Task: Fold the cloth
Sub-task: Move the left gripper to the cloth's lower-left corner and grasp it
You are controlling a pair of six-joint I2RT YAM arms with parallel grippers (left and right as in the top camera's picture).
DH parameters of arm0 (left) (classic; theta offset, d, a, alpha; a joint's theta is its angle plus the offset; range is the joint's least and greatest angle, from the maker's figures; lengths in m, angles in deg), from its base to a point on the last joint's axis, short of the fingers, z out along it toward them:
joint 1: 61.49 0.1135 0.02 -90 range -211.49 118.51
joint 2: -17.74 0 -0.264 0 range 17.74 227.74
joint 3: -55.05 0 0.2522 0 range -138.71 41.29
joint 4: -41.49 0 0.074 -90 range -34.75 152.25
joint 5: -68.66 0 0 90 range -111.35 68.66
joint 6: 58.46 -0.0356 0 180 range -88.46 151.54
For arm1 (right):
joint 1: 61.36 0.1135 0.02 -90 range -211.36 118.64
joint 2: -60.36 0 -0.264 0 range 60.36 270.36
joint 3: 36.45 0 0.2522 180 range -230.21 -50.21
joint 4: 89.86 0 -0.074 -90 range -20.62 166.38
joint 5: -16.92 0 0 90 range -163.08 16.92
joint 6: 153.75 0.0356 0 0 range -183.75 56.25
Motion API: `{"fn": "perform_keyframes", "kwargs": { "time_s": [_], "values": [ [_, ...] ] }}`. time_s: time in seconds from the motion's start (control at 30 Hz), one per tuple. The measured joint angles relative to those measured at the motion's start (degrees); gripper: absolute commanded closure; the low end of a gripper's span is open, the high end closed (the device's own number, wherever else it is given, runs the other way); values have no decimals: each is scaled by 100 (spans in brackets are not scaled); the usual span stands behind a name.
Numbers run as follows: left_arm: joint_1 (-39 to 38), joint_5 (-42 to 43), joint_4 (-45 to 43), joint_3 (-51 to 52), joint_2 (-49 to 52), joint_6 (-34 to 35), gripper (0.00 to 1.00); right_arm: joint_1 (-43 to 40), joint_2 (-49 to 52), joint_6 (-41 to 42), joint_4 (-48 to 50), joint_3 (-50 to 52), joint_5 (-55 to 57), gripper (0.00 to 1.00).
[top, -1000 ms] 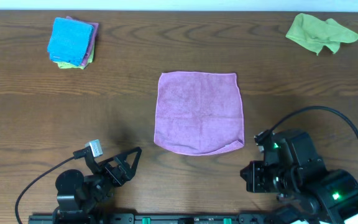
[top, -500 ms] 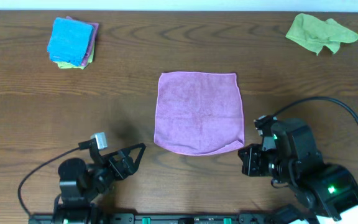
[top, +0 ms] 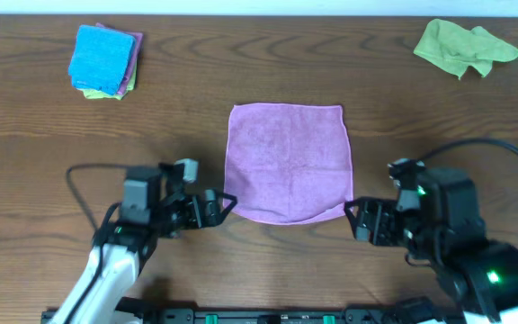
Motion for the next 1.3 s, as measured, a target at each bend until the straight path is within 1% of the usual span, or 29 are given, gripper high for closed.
{"fn": "perform_keyframes", "kwargs": {
  "time_s": [0.1,0.17,0.2,0.33,0.5,0.63,0.8,0.97,1.03,1.17,1.3],
  "values": [
    [-400,-306,166,-426,507,-269,0,-151,-505,-109,-236,0,-74,12],
    [-568,-518,214,-599,752,-387,4,-197,-992,-205,-352,-2,-203,9],
    [-612,-634,214,-643,844,-437,4,-201,-1207,-232,-404,-2,-289,8],
    [-627,-933,155,-671,1143,-584,4,-208,-1803,-326,-509,-2,-739,4],
    [-627,-1027,-280,-680,1572,-673,4,-212,-2079,-455,-525,-2,-1178,3],
    [-627,-988,-654,-682,1849,-686,4,-212,-2098,-542,-599,-2,-1353,3],
    [-627,-868,-807,-721,2159,-688,5,-212,-2098,-610,-608,-2,-1408,4],
    [-627,-468,-1071,-846,2468,-662,4,-212,-2098,-612,-599,-2,-1427,3],
    [-625,-330,-903,-898,2498,-640,4,-212,-2098,-612,-599,-2,-1432,4],
    [-625,-48,-212,-1029,2485,-632,4,-212,-2098,-612,-597,-2,-1445,4],
    [-625,240,17,-1034,2476,-570,4,-212,-2098,-612,-579,-2,-1445,4]
  ]
}}
